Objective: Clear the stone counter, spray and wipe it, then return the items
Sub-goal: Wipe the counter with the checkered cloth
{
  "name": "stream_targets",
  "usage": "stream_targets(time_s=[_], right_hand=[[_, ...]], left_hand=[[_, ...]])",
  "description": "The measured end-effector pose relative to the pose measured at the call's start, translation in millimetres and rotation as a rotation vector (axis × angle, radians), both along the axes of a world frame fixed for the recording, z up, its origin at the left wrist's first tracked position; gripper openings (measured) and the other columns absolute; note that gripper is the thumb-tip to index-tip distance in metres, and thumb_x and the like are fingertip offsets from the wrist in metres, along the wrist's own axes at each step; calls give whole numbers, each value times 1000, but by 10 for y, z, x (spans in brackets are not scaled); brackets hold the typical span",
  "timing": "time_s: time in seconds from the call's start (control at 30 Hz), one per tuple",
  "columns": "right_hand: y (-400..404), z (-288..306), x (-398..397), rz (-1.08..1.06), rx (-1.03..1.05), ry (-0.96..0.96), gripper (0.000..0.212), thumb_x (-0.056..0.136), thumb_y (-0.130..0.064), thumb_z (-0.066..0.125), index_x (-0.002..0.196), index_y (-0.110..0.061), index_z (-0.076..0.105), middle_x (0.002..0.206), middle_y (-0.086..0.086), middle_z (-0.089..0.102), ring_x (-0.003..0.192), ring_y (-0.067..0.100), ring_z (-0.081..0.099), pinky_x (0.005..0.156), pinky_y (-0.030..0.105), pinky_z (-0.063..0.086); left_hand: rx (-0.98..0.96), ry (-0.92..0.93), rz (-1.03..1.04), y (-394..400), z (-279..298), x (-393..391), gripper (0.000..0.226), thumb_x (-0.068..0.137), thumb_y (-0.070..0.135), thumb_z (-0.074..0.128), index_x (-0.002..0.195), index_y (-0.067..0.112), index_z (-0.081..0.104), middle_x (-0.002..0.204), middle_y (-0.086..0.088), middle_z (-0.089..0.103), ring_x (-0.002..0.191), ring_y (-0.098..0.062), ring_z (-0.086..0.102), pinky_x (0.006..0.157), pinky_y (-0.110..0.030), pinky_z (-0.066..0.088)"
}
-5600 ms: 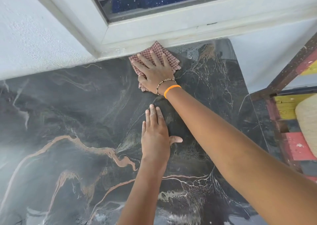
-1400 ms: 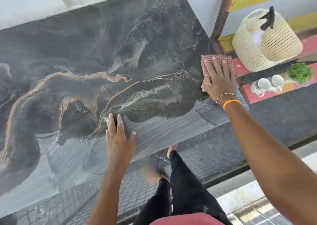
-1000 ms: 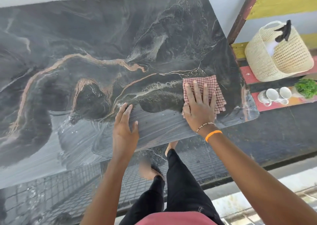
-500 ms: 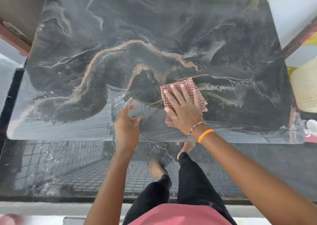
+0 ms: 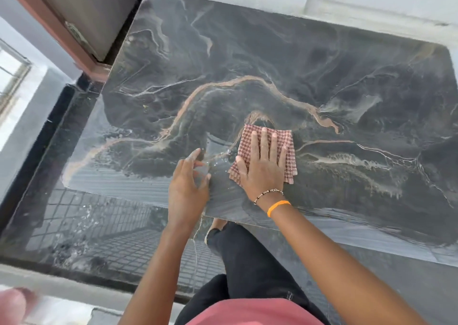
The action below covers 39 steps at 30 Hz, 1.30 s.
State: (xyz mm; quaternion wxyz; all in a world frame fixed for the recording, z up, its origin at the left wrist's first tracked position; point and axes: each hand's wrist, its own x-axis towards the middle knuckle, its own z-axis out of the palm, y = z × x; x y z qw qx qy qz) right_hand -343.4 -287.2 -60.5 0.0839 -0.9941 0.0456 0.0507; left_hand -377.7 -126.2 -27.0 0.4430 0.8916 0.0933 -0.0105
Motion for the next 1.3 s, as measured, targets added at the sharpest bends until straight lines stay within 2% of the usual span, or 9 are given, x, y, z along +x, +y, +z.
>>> stream_targets(time_s=[0.1, 0.23, 0.43, 0.6, 0.77, 0.97, 1.03, 1.13, 1.3], right_hand=[[369, -10, 269, 37, 20, 2, 68, 93, -49, 31, 149, -13, 13, 159, 11, 8, 146, 33, 6, 117, 54, 3], [861, -28, 722, 50, 43, 5, 68, 93, -48, 29, 149, -13, 13, 159, 12, 7, 146, 33, 5, 117, 54, 2], [1686, -18, 1456, 155, 61, -22, 69, 92, -49, 32, 149, -13, 15, 159, 11, 8, 146, 32, 6, 116, 54, 1], [2490, 9, 1915, 304, 77, -11, 69, 89, -47, 35, 148, -16, 20, 159, 8, 12, 146, 31, 10, 116, 53, 3], [3019, 49, 1807, 548, 85, 14, 66, 87, -46, 38, 147, -21, 25, 158, 4, 16, 146, 28, 12, 116, 52, 5], [2891, 27, 1241, 755, 124, -6, 62, 89, -46, 37, 146, -25, 28, 157, 0, 21, 146, 27, 15, 118, 50, 5], [2716, 19, 1148, 746, 120, -18, 62, 89, -46, 37, 146, -27, 26, 157, -1, 21, 145, 26, 18, 118, 49, 7], [2406, 22, 1066, 652, 79, -15, 62, 88, -48, 30, 146, -29, 26, 157, -3, 23, 145, 25, 20, 118, 47, 8], [1708, 38, 916, 281, 15, 18, 62, 87, -50, 24, 147, -34, 18, 158, -7, 16, 146, 23, 16, 117, 46, 10]], left_hand=[[60, -25, 29, 218, 24, 90, 58, 82, 4, 63, 135, 19, 44, 106, 7, 53, 99, -13, 52, 90, -22, 41], [180, 15, 148, 613, 34, 216, 54, 83, 4, 60, 133, 19, 46, 109, -1, 55, 105, -22, 46, 94, -33, 37], [273, 44, 317, 1289, 48, 373, 51, 84, 3, 58, 133, 12, 45, 124, -10, 49, 118, -27, 42, 101, -36, 31], [205, 146, 328, 1757, 28, 278, 73, 81, 29, 68, 142, 18, 31, 142, -8, 34, 134, -22, 27, 111, -41, 24], [241, 322, 290, 2014, 31, 110, 101, 69, 40, 76, 147, 13, 16, 155, -8, 17, 144, -23, 10, 116, -49, 12], [208, 408, 257, 2121, 38, 140, 111, 65, 34, 81, 147, 11, 9, 147, -9, 30, 136, -24, 26, 113, -50, 22], [297, 425, 202, 2187, 26, 161, 114, 63, 36, 81, 147, 11, 9, 146, -7, 34, 135, -24, 29, 114, -51, 19], [442, 411, 97, 2339, 25, 185, 111, 61, 39, 81, 147, 12, 16, 146, -5, 38, 136, -20, 33, 118, -47, 0], [589, 352, -102, 2561, 64, 188, 99, 67, 37, 79, 145, 13, 22, 141, -3, 45, 131, -17, 42, 115, -41, -7]])
